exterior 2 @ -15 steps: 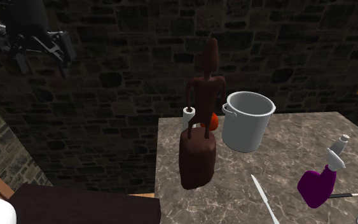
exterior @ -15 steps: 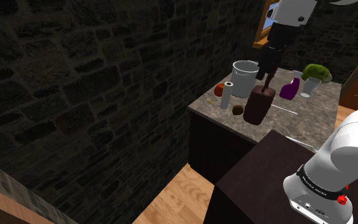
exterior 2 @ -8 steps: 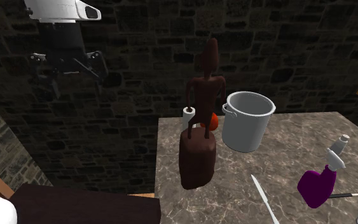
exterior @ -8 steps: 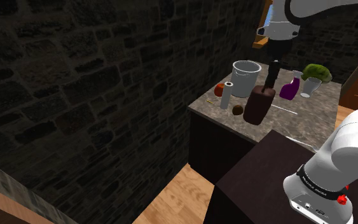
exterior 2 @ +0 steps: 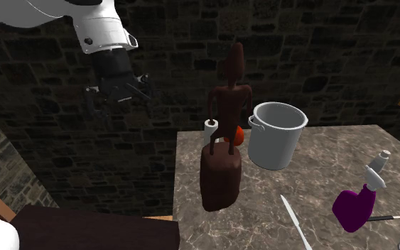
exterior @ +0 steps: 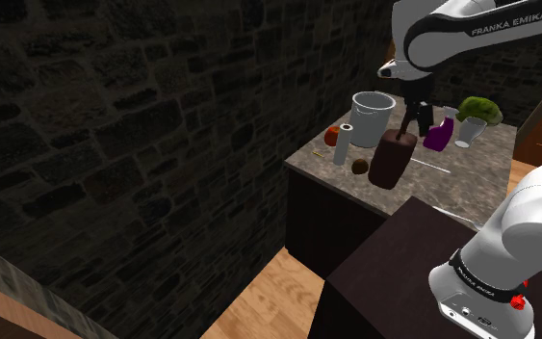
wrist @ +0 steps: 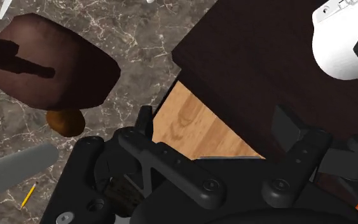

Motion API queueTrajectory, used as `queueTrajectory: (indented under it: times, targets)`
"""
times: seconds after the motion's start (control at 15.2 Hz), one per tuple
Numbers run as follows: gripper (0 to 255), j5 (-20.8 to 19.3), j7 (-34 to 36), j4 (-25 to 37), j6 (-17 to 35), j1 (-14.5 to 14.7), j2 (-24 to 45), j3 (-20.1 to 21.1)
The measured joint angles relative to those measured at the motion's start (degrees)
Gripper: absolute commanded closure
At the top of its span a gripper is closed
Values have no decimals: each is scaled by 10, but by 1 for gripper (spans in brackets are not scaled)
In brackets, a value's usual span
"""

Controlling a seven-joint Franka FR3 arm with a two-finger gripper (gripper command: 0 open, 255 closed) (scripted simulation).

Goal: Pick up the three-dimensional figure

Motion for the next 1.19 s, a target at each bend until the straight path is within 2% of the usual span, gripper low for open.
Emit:
queueTrajectory:
  times: [0.59,1.06,1.19]
  targets:
    - [0,-195,-178,28,100,-10,144,-42]
    - [0,-351,-266,66,203,-26,266,-67]
    - [0,-373,-266,67,223,-30,285,-71]
